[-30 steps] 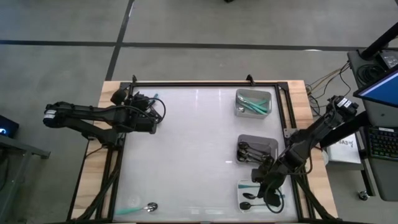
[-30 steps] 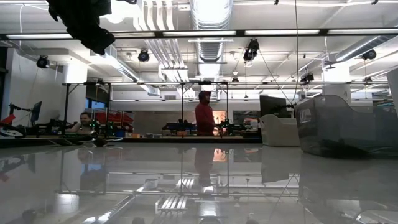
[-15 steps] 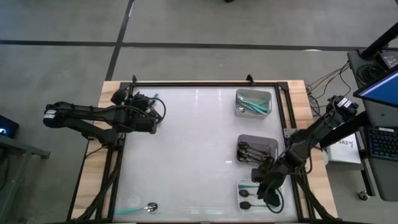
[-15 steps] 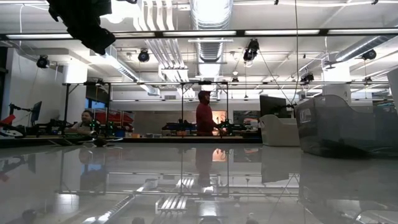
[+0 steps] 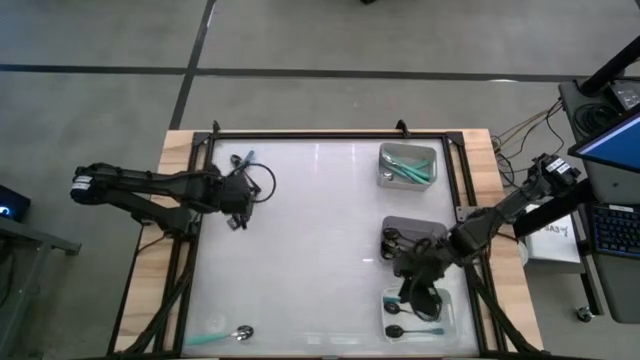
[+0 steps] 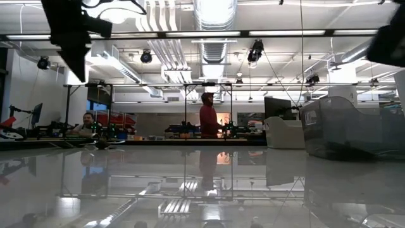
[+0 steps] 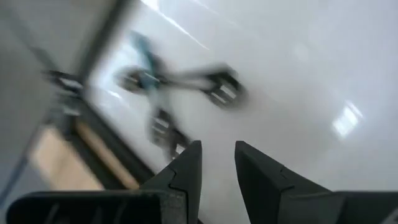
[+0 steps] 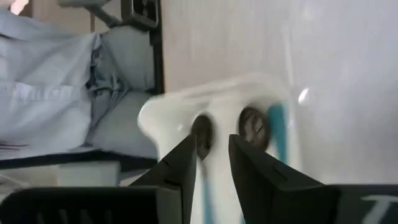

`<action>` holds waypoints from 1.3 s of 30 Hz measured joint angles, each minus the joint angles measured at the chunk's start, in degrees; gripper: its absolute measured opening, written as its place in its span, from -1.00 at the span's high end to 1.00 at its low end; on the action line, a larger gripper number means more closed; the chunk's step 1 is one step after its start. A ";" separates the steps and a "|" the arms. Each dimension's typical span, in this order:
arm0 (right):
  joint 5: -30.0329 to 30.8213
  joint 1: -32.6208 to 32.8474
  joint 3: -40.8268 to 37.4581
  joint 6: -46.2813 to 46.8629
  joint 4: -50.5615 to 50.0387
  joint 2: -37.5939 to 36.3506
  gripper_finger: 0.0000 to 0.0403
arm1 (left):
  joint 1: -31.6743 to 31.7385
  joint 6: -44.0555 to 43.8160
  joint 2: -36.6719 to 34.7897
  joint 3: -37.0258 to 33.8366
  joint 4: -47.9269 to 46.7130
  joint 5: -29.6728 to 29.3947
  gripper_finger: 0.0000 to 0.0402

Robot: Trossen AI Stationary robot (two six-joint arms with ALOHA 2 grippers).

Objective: Sort silverware by color (type)
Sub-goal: Put the light blue spoon into the gray bin

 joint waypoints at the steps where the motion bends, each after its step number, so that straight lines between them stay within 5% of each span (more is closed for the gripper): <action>1: 0.10 -1.02 0.00 -1.86 0.02 -0.28 0.58 | -0.38 1.43 0.12 0.00 0.00 3.65 0.60; 6: 0.07 -6.47 0.01 -11.22 0.02 -1.66 0.62 | -3.61 4.38 0.51 0.00 1.11 20.74 0.60; 9: 0.06 -9.19 0.02 -16.41 0.02 -1.88 0.62 | -7.54 3.16 0.92 0.00 4.62 25.59 0.60; 23: 1.02 -13.37 0.02 -32.99 -0.04 -1.82 0.62 | -33.72 -6.26 8.74 0.00 11.89 29.30 0.60; 39: 4.15 -13.33 0.00 -29.41 -0.22 -1.77 0.62 | -51.85 -17.96 26.01 5.07 26.47 35.28 0.60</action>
